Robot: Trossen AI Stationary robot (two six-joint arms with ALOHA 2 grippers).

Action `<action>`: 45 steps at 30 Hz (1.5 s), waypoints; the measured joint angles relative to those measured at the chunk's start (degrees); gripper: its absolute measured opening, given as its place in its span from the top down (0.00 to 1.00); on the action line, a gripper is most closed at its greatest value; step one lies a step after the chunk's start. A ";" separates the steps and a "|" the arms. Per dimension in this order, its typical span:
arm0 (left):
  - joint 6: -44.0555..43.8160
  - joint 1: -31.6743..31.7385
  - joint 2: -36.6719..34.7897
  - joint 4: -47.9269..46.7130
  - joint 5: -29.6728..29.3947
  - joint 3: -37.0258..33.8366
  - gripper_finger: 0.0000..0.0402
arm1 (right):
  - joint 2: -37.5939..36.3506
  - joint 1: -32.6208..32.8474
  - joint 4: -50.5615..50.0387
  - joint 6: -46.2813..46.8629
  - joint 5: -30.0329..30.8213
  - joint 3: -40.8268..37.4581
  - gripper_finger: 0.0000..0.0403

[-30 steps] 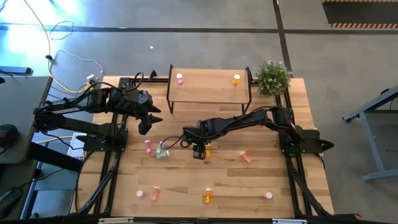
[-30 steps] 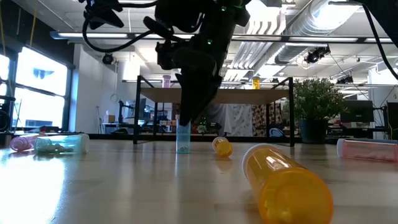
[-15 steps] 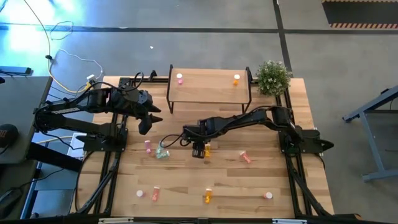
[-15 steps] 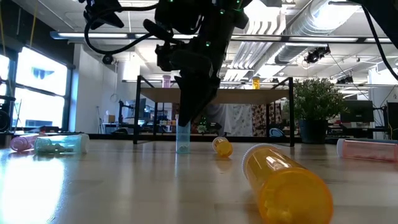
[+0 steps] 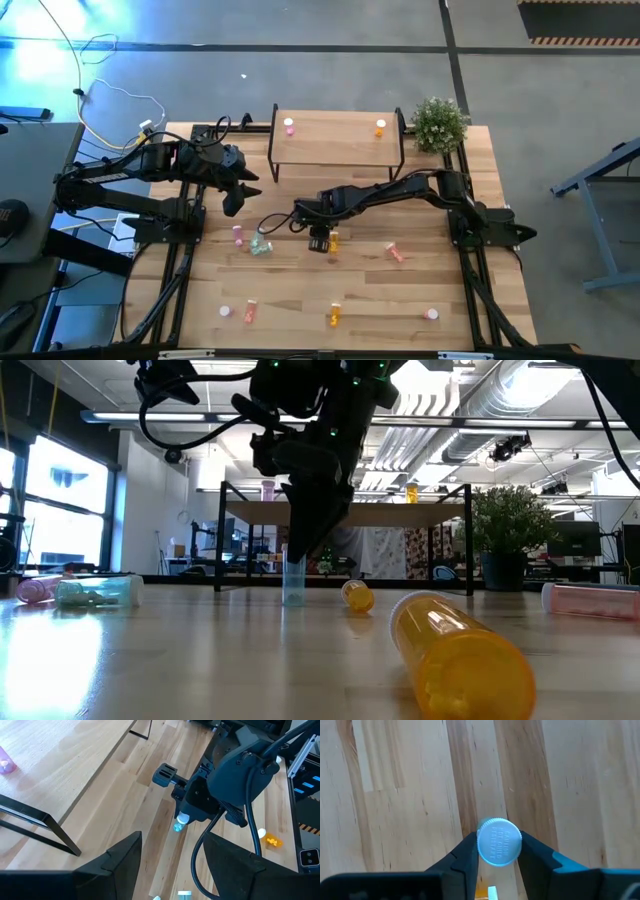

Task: Pick and place medicine bottles onto shelf by color
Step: Put the top right blue pill bottle on the shelf

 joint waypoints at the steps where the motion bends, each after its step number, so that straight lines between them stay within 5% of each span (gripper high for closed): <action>1: 0.03 0.01 0.00 0.00 0.01 0.00 0.50 | -0.08 -0.04 -0.02 0.00 -0.14 0.02 0.74; 20: 0.52 3.77 -0.13 0.07 0.03 0.04 0.50 | -13.02 -6.88 0.59 3.78 -0.28 0.09 0.74; 45: 0.50 12.99 0.07 3.93 0.03 0.04 0.50 | -31.30 -29.21 -6.33 -13.15 4.91 0.13 0.74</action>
